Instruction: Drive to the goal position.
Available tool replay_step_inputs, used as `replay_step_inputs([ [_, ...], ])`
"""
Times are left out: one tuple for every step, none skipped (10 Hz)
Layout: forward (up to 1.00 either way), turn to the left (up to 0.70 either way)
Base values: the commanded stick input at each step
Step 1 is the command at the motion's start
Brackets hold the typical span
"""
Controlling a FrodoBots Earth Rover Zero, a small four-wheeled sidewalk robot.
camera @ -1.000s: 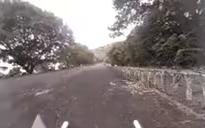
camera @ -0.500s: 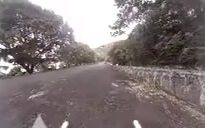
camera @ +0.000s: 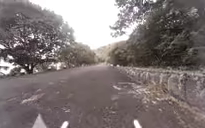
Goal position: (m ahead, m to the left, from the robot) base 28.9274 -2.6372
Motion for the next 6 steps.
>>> replay_step_inputs([
  [0.50, 0.00],
  [0.50, -0.03],
  [0.50, -0.44],
  [0.50, -0.50],
  [0.50, -0.50],
  [0.50, -0.47],
])
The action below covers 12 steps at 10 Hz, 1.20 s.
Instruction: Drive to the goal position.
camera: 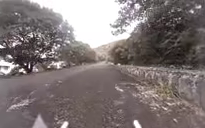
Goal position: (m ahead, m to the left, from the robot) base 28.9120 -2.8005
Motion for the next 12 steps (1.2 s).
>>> replay_step_inputs([
  [0.50, -0.09],
  [0.50, 0.00],
  [0.50, 0.00],
  [0.50, 0.00],
  [0.50, 0.00],
  [0.50, 0.00],
  [0.50, 0.00],
  [0.50, 0.00],
  [0.50, 0.00],
  [0.50, 0.00],
  [0.50, 0.00],
  [0.50, 0.00],
])
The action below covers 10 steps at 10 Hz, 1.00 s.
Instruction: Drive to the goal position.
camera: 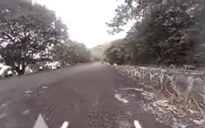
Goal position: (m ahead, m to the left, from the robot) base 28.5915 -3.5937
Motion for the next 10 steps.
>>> replay_step_inputs([
  [0.50, 0.00],
  [0.50, 0.00],
  [0.50, 0.00],
  [0.50, 0.00],
  [0.50, 0.00],
  [0.50, -0.10],
  [0.50, -0.45],
  [0.50, -0.50],
  [0.50, -0.50],
  [0.50, -0.49],
])
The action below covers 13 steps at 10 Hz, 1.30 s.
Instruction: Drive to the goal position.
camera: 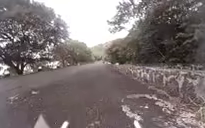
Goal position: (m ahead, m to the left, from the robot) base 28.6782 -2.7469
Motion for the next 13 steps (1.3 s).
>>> replay_step_inputs([
  [0.50, -0.47],
  [0.50, -0.19],
  [0.50, 0.00],
  [0.50, 0.00],
  [0.50, 0.00],
  [0.50, 0.00],
  [0.50, 0.00],
  [0.50, 0.00],
  [0.50, 0.00],
  [0.50, 0.00],
  [0.50, 0.00],
  [0.50, 0.00],
  [0.50, 0.00],
])
